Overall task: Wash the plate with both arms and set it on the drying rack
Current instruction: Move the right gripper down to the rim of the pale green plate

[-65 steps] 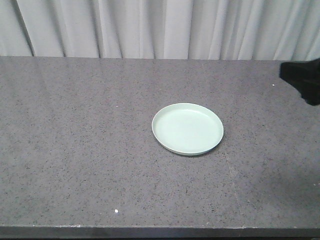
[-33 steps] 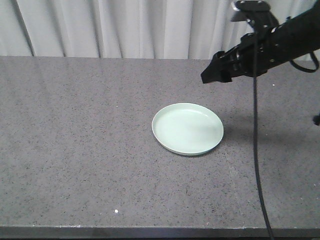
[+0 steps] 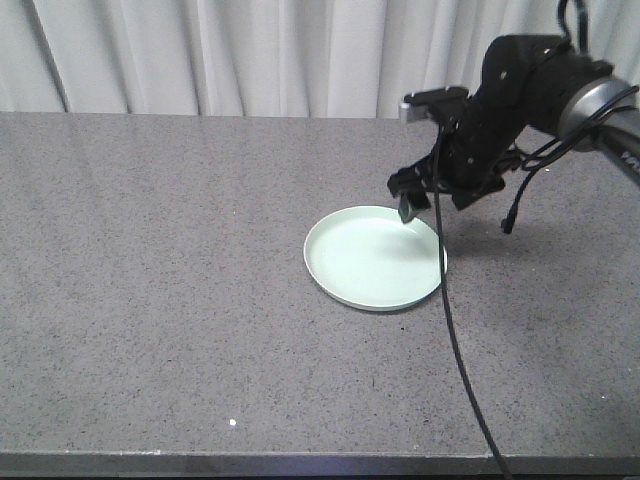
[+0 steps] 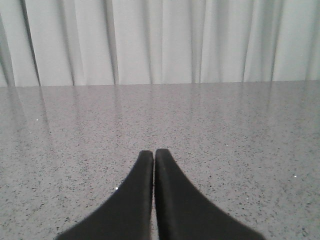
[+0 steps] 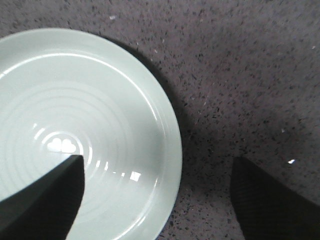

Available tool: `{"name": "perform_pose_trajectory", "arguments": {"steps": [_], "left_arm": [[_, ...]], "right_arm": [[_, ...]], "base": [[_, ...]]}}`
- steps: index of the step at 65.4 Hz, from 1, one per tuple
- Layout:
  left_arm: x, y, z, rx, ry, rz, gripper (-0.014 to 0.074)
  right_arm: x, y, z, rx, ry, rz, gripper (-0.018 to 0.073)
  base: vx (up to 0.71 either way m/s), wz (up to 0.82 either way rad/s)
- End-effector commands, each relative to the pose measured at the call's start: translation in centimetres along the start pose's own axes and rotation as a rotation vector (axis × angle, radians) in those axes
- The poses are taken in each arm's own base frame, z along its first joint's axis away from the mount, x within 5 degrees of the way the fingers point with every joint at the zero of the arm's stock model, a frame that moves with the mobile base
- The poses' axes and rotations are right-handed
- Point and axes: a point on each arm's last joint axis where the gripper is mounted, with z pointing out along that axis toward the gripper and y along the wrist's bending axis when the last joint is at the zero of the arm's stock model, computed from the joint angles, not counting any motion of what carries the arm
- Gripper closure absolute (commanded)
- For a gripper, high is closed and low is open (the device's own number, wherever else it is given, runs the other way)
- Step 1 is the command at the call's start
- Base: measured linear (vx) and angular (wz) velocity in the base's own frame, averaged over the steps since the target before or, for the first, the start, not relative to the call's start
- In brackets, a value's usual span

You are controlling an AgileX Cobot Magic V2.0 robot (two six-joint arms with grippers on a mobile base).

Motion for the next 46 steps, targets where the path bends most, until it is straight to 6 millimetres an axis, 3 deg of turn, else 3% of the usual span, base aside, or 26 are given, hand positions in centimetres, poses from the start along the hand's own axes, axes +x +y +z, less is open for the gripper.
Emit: {"name": "perform_pose_trajectory", "arguments": {"steps": [1, 19, 46], "left_arm": [[0.0, -0.1, 0.0, 0.014, -0.065, -0.017, 0.0603], [0.0, -0.1, 0.0, 0.014, -0.065, -0.017, 0.0603], [0.0, -0.1, 0.0, 0.014, -0.065, -0.017, 0.0603]], "right_arm": [[-0.6, -0.2, -2.4, 0.032, -0.073, 0.016, -0.0008], [-0.6, -0.6, -0.5, 0.047, -0.033, 0.015, 0.0004], [-0.6, -0.6, -0.4, 0.048, -0.037, 0.015, 0.0015]], "base": [[0.00, 0.00], [0.00, 0.00], [0.00, 0.00]]}}
